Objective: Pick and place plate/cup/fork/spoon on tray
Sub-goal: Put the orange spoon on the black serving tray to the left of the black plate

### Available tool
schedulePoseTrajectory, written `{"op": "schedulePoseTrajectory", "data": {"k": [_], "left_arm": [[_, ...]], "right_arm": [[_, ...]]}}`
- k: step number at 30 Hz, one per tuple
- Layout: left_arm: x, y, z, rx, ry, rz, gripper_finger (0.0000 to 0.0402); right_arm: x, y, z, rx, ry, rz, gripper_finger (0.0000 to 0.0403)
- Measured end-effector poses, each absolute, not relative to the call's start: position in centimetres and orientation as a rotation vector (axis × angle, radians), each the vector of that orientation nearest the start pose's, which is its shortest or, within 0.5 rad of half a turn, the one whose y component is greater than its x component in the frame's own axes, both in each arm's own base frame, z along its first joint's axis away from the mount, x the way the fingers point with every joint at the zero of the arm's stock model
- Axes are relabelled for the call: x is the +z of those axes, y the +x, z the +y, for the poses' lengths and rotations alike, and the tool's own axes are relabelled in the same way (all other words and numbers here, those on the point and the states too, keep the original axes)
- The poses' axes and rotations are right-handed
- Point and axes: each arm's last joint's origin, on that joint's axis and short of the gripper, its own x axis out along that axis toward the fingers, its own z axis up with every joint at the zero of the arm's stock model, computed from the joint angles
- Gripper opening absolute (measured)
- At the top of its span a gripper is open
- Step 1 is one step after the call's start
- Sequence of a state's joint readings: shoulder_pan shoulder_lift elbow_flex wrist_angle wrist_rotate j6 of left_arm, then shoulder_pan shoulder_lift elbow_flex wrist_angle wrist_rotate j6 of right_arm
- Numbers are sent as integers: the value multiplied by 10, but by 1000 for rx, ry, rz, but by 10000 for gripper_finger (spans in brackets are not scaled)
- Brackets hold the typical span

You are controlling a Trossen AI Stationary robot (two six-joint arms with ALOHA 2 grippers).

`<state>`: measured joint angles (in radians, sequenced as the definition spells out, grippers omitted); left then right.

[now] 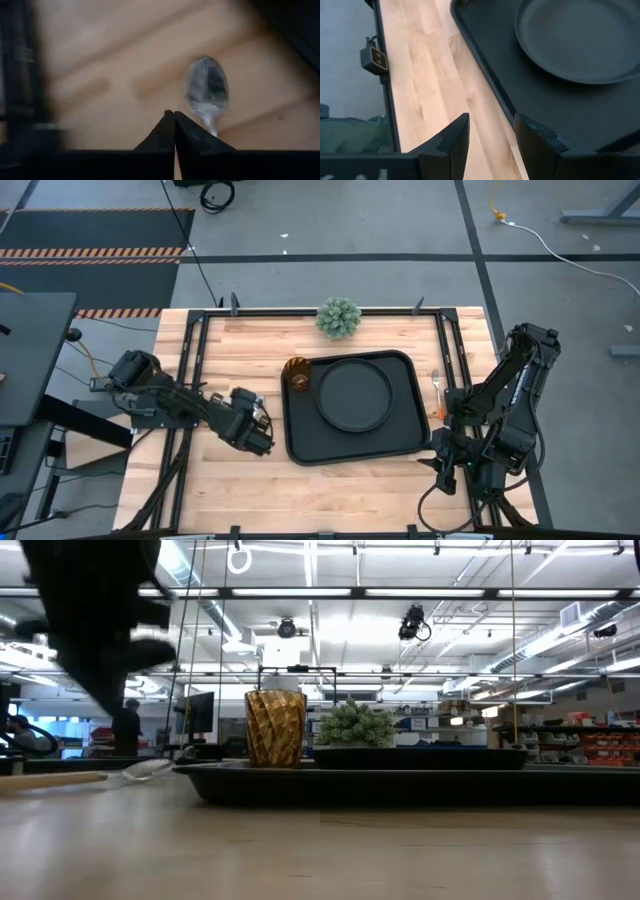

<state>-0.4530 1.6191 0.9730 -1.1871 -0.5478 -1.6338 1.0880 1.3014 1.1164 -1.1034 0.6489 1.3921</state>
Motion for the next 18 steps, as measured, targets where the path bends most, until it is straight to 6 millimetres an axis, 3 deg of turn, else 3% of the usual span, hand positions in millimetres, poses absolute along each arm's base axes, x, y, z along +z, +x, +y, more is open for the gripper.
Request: {"op": "schedulePoseTrajectory", "data": {"k": [5, 8, 18], "left_arm": [[227, 220, -85, 1268, -294, 1026, 10], [241, 221, -83, 1269, -279, 985, 5], [231, 221, -91, 1240, -343, 969, 3]], "right_arm": [[284, 113, 192, -270, 320, 857, 164], [283, 110, 192, -280, 326, 855, 164], [283, 108, 193, -270, 357, 906, 164]]}}
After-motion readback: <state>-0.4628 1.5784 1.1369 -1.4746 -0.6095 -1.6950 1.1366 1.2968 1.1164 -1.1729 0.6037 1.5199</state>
